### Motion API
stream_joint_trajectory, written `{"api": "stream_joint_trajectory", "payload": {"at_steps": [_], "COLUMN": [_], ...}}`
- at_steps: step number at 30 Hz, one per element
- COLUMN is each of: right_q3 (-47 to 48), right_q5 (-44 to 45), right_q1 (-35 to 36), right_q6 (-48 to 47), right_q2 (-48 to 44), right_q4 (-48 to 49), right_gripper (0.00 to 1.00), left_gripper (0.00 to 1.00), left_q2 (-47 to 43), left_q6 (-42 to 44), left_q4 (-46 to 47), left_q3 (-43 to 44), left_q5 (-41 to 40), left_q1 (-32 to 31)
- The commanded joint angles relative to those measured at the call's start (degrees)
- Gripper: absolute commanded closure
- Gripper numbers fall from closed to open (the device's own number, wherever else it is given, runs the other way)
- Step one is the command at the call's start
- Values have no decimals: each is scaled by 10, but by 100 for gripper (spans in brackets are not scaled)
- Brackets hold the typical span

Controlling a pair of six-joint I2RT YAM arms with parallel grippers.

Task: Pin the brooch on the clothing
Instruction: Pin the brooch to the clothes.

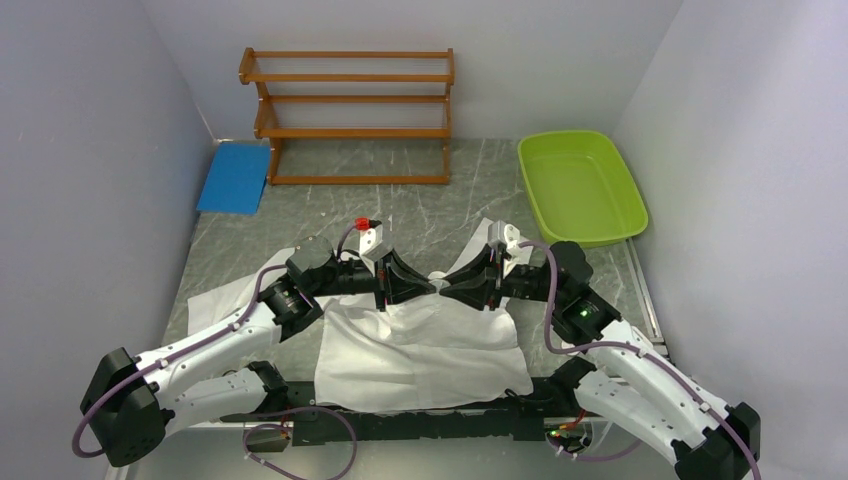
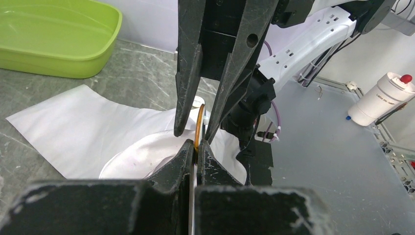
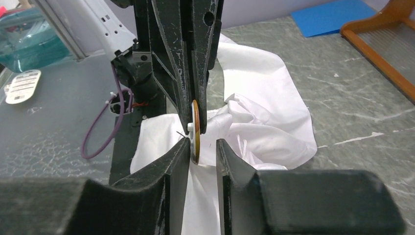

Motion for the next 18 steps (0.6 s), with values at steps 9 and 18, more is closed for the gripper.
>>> {"api": "stream_joint_trajectory", "payload": {"at_steps": [9,18], "right_q3": [10,17], "right_q5": [12,-21], "right_q1": [4,5], "right_q6": [-13,-3], "right_q2": [-26,0], "right_q4": [-16,13], "right_gripper": [69,51], "left_gripper": [97,97], "left_q2": [-5,-5], "left_q6": [-1,0], "left_q4": [44,41], "left_q3": [18,18], "left_q5": [4,1], "left_q1": [-1,-1]}}
